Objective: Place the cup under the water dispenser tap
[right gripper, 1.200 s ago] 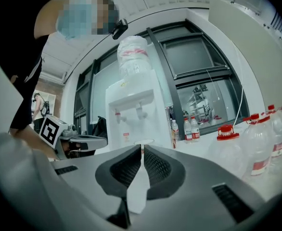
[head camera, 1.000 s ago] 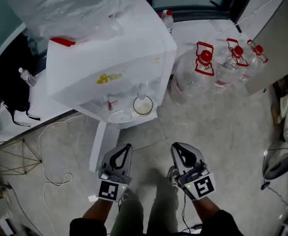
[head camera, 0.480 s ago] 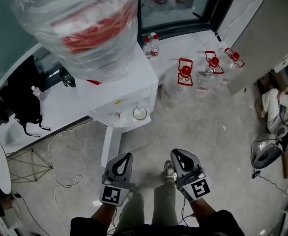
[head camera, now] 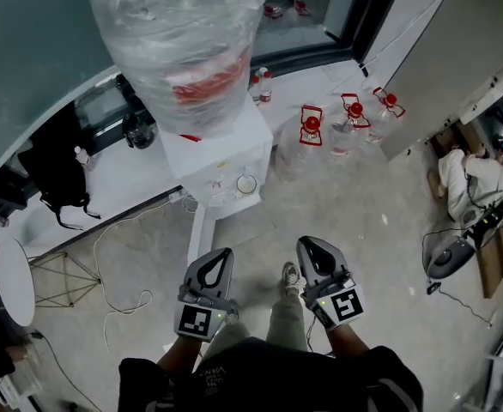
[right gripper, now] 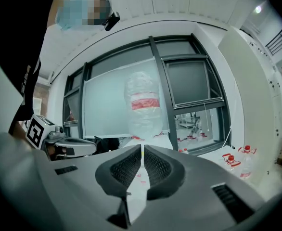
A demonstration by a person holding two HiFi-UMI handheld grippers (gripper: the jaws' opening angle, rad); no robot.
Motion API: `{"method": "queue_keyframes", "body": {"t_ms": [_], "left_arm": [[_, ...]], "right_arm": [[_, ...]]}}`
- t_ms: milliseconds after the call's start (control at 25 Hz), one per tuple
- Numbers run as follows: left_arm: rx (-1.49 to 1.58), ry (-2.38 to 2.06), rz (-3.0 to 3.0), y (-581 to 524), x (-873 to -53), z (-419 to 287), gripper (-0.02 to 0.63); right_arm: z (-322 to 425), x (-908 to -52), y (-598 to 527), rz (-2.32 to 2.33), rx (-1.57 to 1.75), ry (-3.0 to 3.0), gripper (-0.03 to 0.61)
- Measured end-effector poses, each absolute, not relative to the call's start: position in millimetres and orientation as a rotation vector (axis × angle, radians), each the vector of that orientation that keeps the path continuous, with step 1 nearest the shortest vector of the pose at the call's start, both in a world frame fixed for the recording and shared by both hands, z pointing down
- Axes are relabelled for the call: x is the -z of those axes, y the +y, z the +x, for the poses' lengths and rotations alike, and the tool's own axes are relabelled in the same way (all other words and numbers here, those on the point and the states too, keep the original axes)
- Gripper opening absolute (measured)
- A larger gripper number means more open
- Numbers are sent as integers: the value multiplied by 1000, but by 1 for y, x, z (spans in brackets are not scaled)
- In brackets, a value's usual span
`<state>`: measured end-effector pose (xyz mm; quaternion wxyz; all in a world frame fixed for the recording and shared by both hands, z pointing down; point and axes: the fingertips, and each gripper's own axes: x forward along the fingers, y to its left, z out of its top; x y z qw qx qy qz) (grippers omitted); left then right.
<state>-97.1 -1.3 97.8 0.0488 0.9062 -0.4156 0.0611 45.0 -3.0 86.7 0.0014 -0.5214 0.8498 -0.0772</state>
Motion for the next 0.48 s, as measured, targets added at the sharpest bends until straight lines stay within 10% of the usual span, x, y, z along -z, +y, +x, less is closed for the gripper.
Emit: {"method": "queue_keyframes", "body": {"t_ms": [480], "left_arm": [[-149,-1188,2849,75,-45,-143,18]], "right_arm": [[4,-41,81,-1740,208,2582,44]]}}
